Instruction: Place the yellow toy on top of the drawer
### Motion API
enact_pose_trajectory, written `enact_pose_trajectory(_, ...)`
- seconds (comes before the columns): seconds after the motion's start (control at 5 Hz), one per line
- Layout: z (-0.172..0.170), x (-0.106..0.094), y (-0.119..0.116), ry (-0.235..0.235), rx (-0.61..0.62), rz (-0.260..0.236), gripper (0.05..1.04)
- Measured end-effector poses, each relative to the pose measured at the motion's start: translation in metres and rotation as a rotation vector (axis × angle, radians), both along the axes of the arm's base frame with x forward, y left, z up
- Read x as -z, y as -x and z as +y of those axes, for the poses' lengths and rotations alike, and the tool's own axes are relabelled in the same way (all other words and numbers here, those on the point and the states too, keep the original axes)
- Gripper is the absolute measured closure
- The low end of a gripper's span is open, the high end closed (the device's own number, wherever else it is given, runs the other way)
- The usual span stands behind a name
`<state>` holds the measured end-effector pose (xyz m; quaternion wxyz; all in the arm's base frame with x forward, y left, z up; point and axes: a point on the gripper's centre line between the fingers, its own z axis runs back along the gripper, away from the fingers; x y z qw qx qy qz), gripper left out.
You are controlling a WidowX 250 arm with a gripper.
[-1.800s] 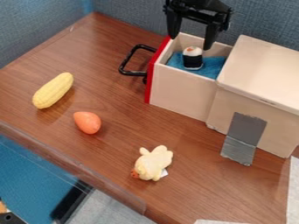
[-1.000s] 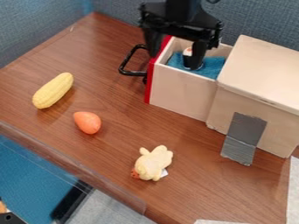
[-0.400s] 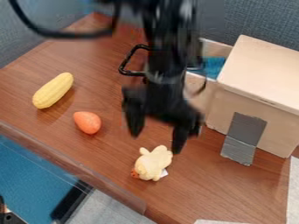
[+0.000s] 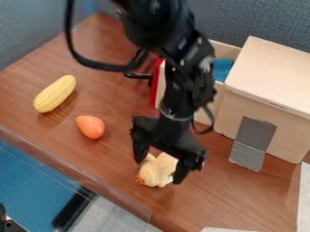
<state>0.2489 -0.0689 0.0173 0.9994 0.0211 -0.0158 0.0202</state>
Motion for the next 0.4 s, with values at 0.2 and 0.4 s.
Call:
enact_pose_trajectory(0.2, 0.0005, 0.0160, 0.0041, -0.012, 0.010, 0.045, 0.129)
enact_pose_trajectory(0.4, -0.0037, 0.0145, 0.0053, 0.003, 0.024, 0.048, 0.405)
